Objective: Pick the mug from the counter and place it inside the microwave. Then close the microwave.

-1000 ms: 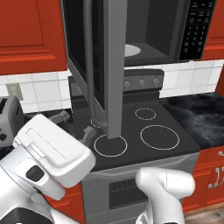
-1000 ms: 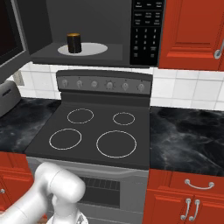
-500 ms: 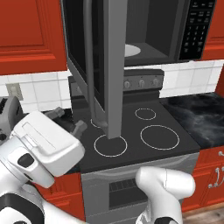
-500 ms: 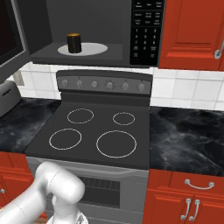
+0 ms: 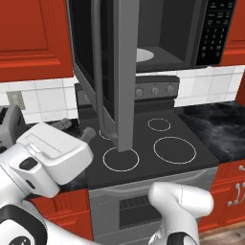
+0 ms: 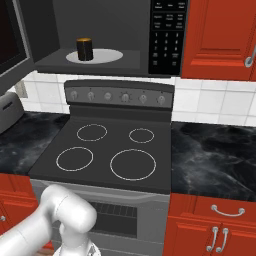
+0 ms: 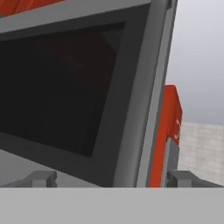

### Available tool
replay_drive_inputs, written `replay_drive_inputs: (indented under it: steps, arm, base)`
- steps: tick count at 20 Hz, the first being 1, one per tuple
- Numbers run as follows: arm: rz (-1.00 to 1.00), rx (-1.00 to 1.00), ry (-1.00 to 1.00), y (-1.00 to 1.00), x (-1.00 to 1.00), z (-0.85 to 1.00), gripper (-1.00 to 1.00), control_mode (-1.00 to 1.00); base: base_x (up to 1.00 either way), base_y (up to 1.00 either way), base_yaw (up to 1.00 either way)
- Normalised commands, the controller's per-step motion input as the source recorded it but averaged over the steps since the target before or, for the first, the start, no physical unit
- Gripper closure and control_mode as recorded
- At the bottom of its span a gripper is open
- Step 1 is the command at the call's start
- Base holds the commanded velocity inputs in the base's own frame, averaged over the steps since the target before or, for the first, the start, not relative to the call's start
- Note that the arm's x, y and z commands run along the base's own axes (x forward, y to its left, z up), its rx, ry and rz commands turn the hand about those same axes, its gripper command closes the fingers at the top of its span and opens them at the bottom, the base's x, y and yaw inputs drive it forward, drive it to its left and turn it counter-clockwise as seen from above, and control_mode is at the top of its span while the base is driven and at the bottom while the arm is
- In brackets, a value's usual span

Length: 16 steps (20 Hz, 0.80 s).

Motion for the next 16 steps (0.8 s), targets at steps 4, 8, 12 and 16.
replay_drive_inputs:
  steps: [4, 8, 12, 16]
  arm:
    - [0.0, 0.01, 0.0, -0.14, 0.0, 0.0, -1.0, -1.0]
    - [0.0, 0.0, 0.0, -0.28, 0.0, 0.0, -1.0, -1.0]
    - [0.0, 0.0, 0.0, -0.42, 0.0, 0.0, -1.0, -1.0]
    - [0.0, 0.01, 0.0, -0.49, 0.0, 0.05, -1.0, -1.0]
  base:
    - [0.0, 0.0, 0.0]
    - [0.0, 0.0, 0.0]
    - [0.0, 0.0, 0.0]
    - [0.0, 0.0, 0.0]
